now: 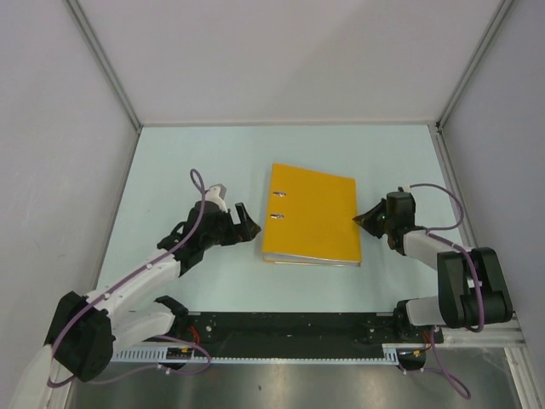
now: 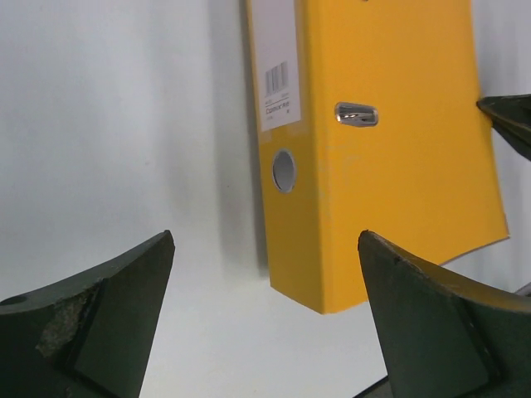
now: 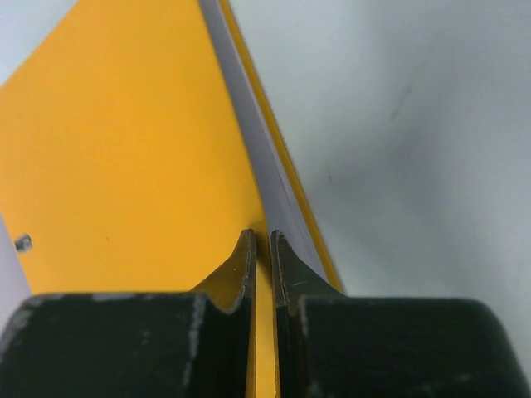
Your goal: Put the files into the folder
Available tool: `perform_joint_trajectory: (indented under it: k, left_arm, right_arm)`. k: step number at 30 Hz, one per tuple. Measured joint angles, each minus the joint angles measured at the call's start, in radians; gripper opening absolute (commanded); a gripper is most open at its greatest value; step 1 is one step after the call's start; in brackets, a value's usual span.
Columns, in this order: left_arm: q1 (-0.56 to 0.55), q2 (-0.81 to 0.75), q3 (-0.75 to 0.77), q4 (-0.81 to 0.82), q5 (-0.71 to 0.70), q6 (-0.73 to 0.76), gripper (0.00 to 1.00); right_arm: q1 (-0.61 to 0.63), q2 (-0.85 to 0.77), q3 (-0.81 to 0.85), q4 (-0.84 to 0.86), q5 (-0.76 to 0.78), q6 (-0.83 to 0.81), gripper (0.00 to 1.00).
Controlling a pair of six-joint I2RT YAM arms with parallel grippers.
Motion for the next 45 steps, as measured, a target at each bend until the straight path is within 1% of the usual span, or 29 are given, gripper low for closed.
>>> perform_joint_trajectory:
  k: [2, 4, 7, 9, 11, 14, 15, 17, 18, 19, 21, 22, 23, 24, 26, 30, 33, 37, 39, 42, 45]
  left_arm:
    - [0.013, -0.012, 0.013, 0.015, 0.018, 0.0, 0.98]
    - [0.044, 0.009, 0.037, 0.026, 0.056, 0.0, 0.98]
    - [0.104, 0.037, 0.064, 0.039, 0.117, -0.003, 0.98]
    - [0.124, 0.039, 0.072, 0.041, 0.14, -0.005, 0.98]
    - [0.13, 0.04, 0.084, 0.047, 0.163, -0.008, 0.95]
    - [0.13, 0.056, 0.101, 0.066, 0.216, -0.011, 0.86]
    - [0.13, 0.062, 0.101, 0.072, 0.23, -0.013, 0.84]
    - [0.13, 0.069, 0.087, 0.1, 0.27, -0.019, 0.85]
    - [0.13, 0.067, 0.073, 0.111, 0.286, -0.02, 0.87]
    - [0.13, 0.064, 0.056, 0.116, 0.296, -0.019, 0.88]
    - [0.129, 0.053, 0.021, 0.114, 0.313, -0.019, 0.88]
    - [0.129, 0.046, 0.005, 0.113, 0.317, -0.019, 0.88]
    - [0.129, 0.03, -0.016, 0.103, 0.317, -0.019, 0.89]
    - [0.129, 0.017, -0.026, 0.091, 0.317, -0.019, 0.89]
    - [0.13, -0.031, -0.04, 0.058, 0.311, -0.021, 0.89]
    - [0.13, -0.185, -0.039, -0.002, 0.259, -0.028, 0.9]
    - [0.13, -0.309, 0.0, -0.068, 0.2, -0.027, 0.91]
    - [0.131, -0.42, 0.11, -0.173, 0.103, -0.016, 0.92]
    - [0.132, -0.475, 0.154, -0.216, 0.051, -0.007, 0.95]
    - [0.133, -0.55, 0.2, -0.277, -0.031, 0.009, 0.95]
    - [0.134, -0.598, 0.24, -0.341, -0.091, 0.019, 0.95]
  right_arm:
    - [0.004, -0.027, -0.016, 0.007, 0.06, 0.06, 0.0]
    - [0.005, -0.042, -0.027, 0.018, 0.12, 0.115, 0.0]
    - [0.004, -0.041, -0.034, 0.033, 0.212, 0.192, 0.0]
    - [0.002, -0.032, -0.04, 0.05, 0.257, 0.229, 0.0]
    - [-0.003, -0.009, -0.044, 0.089, 0.278, 0.254, 0.0]
    - [-0.013, 0.036, -0.044, 0.167, 0.266, 0.25, 0.0]
    - [-0.017, 0.043, -0.043, 0.181, 0.249, 0.227, 0.14]
    - [-0.02, 0.045, -0.036, 0.188, 0.217, 0.163, 0.37]
    - [-0.019, 0.036, -0.028, 0.174, 0.203, 0.125, 0.55]
    - [-0.013, 0.021, -0.015, 0.147, 0.197, 0.076, 0.61]
    - [0.023, -0.036, 0.031, 0.04, 0.232, -0.031, 0.73]
    - [0.042, -0.066, 0.057, -0.009, 0.251, -0.077, 0.76]
    - [0.075, -0.113, 0.099, -0.078, 0.285, -0.147, 0.78]
    - [0.108, -0.153, 0.131, -0.119, 0.309, -0.195, 0.83]
    - [0.187, -0.226, 0.193, -0.194, 0.354, -0.286, 0.85]
    - [0.436, -0.314, 0.318, -0.306, 0.516, -0.493, 1.0]
    - [0.586, -0.324, 0.351, -0.355, 0.608, -0.618, 1.0]
    - [0.741, -0.285, 0.354, -0.407, 0.584, -0.821, 1.0]
    - [0.835, -0.232, 0.356, -0.411, 0.574, -0.913, 1.0]
    - [0.979, -0.126, 0.361, -0.413, 0.565, -1.046, 1.0]
    - [1.075, -0.041, 0.37, -0.411, 0.523, -1.148, 1.0]
